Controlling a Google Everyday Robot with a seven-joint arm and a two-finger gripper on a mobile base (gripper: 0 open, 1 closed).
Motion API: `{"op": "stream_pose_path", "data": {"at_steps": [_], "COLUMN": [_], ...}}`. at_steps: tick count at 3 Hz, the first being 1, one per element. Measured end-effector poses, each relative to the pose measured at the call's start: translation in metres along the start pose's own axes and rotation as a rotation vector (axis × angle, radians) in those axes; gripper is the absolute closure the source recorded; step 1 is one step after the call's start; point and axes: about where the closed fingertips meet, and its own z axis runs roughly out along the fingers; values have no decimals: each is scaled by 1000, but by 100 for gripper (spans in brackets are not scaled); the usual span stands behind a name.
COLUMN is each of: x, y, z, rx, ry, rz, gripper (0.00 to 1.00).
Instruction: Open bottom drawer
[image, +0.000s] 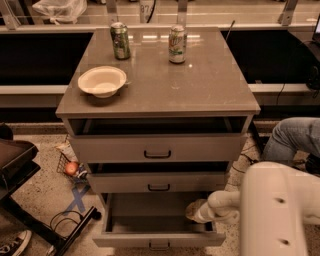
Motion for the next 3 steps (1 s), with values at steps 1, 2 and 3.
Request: {"op": "stream_pose_path", "data": {"at_steps": [1, 2, 3], "x": [0, 2, 8], "y": [0, 8, 30], "z": [51, 74, 73], "rx": [-72, -107, -117], "ry": [-1, -10, -26], "rz": [-6, -1, 41], "gripper": [100, 100, 100]}}
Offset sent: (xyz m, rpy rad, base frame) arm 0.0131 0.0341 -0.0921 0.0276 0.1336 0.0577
